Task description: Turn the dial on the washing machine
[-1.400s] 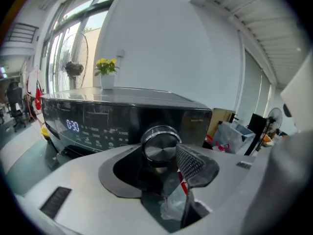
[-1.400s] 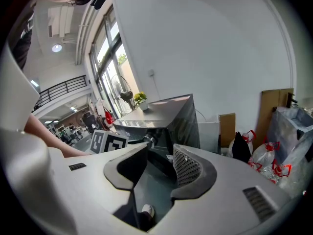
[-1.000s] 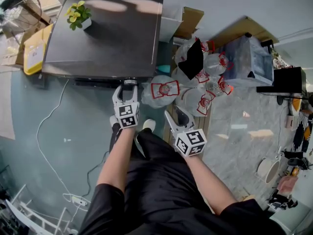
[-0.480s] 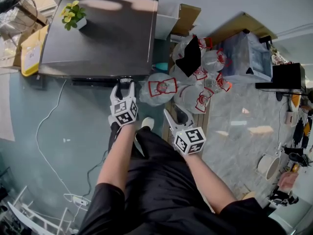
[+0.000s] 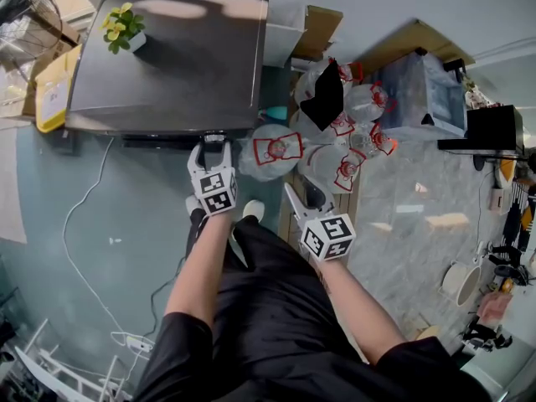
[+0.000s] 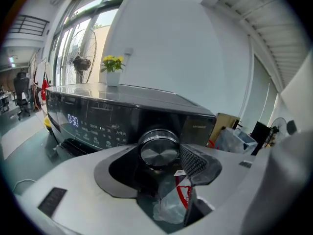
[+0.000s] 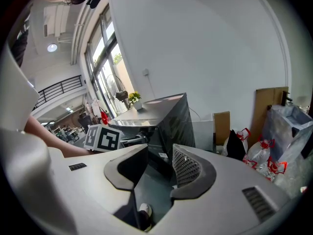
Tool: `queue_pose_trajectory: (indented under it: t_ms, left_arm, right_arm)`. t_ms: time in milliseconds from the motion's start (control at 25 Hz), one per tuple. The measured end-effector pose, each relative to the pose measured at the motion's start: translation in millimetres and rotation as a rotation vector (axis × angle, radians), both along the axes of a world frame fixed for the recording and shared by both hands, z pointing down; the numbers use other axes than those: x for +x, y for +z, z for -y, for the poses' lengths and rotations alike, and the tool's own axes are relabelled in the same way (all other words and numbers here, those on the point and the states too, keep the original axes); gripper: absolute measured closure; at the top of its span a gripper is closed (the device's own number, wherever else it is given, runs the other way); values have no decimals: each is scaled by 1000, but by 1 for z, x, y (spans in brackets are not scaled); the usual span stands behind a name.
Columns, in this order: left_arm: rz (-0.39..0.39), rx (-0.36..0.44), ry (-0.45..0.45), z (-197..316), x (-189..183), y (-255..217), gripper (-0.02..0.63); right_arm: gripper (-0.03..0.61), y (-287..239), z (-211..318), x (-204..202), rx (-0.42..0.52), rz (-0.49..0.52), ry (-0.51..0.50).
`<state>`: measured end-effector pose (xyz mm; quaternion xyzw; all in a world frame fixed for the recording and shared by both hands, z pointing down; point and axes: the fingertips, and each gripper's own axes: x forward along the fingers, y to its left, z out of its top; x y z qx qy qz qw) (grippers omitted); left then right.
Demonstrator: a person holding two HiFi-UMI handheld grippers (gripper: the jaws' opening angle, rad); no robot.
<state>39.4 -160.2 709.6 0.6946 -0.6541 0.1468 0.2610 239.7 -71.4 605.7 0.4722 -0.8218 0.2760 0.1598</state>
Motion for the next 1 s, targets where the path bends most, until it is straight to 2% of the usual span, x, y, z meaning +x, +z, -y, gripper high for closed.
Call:
queue_pose_trajectory:
  t_ms: [320, 600, 760, 880, 1000]
  left_arm:
    - [83, 1, 87, -1, 3, 2, 359]
    - [187, -11, 133, -1, 5, 1, 359]
    - [215, -15, 142, -1, 5, 1, 359]
    - [193, -18, 138, -1, 5, 2, 359]
    - [90, -26, 111, -2, 5, 4, 351]
  right_arm:
    - [433, 1, -1, 1, -8, 1, -1]
    - [433, 8, -5, -1, -26, 6, 2]
    - [433, 11, -5, -1, -32, 2, 1]
    - [433, 14, -4, 1, -38, 3, 5]
    - [433, 16, -5, 1, -47, 8, 8]
